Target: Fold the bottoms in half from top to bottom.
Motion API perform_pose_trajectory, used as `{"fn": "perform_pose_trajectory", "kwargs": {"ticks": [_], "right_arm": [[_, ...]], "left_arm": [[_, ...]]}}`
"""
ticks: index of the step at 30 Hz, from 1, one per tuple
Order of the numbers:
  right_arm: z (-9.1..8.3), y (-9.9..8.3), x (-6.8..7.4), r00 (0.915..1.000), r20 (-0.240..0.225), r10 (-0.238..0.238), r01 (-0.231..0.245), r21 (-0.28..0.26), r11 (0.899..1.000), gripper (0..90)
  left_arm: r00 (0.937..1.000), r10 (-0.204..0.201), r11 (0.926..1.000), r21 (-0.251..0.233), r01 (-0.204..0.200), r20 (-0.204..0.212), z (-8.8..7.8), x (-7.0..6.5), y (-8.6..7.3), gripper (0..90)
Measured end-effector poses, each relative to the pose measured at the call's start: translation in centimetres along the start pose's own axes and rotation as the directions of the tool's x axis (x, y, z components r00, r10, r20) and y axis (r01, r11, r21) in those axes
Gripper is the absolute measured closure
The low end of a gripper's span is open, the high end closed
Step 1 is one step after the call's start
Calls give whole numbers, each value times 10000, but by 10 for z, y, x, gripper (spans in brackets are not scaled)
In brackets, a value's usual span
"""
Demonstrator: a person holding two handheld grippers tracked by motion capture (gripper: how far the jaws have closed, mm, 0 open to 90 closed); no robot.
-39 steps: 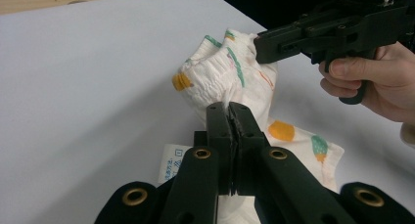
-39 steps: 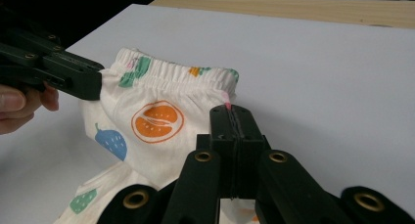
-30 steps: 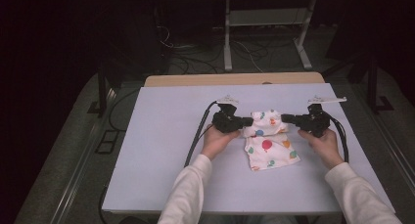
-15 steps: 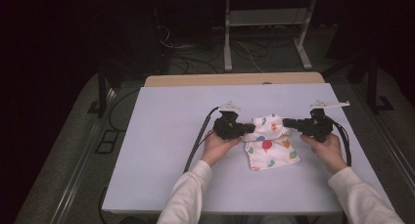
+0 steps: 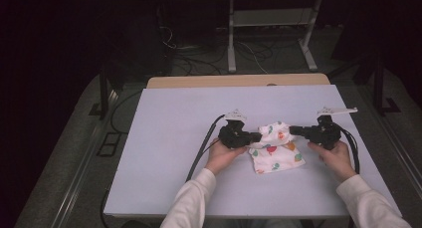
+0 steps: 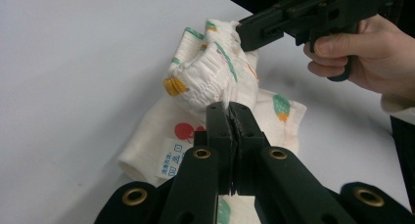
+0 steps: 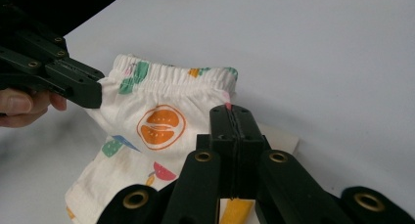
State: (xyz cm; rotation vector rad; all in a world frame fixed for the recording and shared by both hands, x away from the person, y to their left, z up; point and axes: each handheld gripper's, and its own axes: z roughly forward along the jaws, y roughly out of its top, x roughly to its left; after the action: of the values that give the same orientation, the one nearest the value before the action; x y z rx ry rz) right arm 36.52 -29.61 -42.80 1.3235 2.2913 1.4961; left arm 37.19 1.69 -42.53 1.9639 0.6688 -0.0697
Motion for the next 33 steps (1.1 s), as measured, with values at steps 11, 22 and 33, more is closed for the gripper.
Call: {"fn": "perform_pose_trajectory", "kwargs": {"ticks": [11, 22, 33], "right_arm": [[-6, -10, 2, 9999, 2, 159, -159, 482, 9987, 879], [-8, -19, 7, 9986, 48, 534, -537, 1017, 9934, 813], [-3, 0, 16, 9990, 269, 344, -359, 570, 9977, 456]], "left_arm": [[9990, 384, 9978, 529, -396, 230, 7, -4, -9, 880], [9942, 987, 9905, 925, -1022, 416, 10, -10, -13, 880], [9917, 1197, 9865, 1066, -1243, 478, 11, -12, -15, 880]]}}
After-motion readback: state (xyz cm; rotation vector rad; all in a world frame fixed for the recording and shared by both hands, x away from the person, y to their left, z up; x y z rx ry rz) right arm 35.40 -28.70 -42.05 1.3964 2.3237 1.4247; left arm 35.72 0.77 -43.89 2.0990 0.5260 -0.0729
